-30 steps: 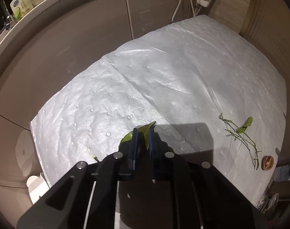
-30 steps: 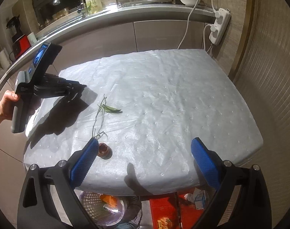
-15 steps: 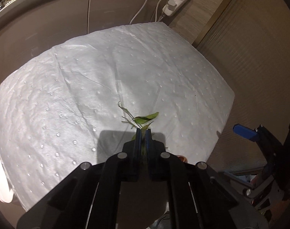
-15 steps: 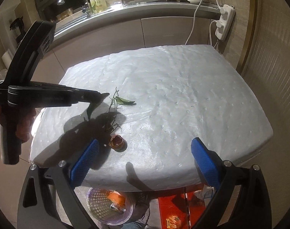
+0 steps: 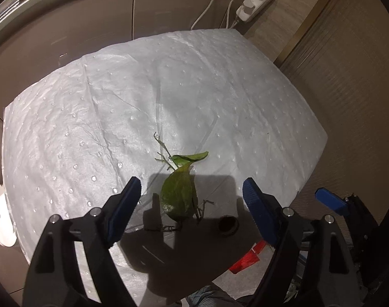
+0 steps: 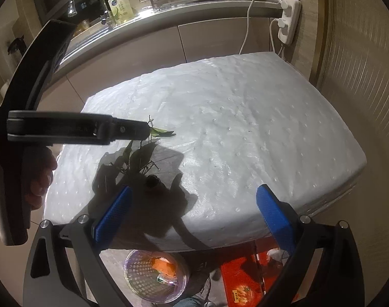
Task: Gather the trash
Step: 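Grasp the green leaf sprig with the left tool and lift it, then grasp the brown nut shell with the right tool while the left tool holds the sprig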
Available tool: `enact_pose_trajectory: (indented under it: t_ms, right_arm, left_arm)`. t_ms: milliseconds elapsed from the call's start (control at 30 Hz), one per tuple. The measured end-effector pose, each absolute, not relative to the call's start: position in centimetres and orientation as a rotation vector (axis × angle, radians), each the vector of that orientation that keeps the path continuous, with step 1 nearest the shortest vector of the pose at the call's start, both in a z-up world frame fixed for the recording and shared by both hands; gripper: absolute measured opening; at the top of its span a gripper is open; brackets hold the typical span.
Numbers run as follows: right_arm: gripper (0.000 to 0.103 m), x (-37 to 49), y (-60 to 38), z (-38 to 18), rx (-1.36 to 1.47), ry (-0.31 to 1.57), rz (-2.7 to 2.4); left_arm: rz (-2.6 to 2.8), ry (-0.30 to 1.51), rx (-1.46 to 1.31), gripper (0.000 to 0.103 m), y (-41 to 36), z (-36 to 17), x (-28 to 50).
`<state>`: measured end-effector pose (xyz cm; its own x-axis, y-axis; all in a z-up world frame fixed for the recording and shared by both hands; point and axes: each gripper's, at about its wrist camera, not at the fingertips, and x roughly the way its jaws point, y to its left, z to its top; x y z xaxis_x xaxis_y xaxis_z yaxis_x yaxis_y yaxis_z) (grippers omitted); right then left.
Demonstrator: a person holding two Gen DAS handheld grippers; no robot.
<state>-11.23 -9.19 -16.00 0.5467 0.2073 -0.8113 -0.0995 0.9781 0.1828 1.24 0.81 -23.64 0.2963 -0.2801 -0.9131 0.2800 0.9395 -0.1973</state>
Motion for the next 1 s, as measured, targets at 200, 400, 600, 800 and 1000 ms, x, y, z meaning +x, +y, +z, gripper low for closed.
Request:
enact_pose_trajectory:
  t_ms: [200,400,600,800,1000]
  right_arm:
    - [0.097,-11.5,-9.8,-16.2,0.118,0.977,0.171]
    - [0.097,-11.9,-10.4,-16.5,0.127,0.984,0.166]
    - [0.097,-11.9,-10.2,-16.9,0.122,0.989,0.179]
    - [0.085,-10.6,-8.1,-17.8,0.103,0.963,0.285]
    - [0.065,-9.2,-4.5,-20.0,-0.007,0.966,0.388]
  left_arm:
    - [-0.318,1.251,0.036,0.062,-0.3,-25.6,1.8]
    - [-0.314,1.296,0.077,0.012,-0.9,-26.9,2.3]
    - [-0.336,1.279,0.064,0.005,-0.2,-26.5,2.3]
    - [-0.359,1.246,0.013,0.005,1.8,-24.5,2.0]
    - [-0.344,1.197,0.002,0.005,4.7,-21.5,0.1]
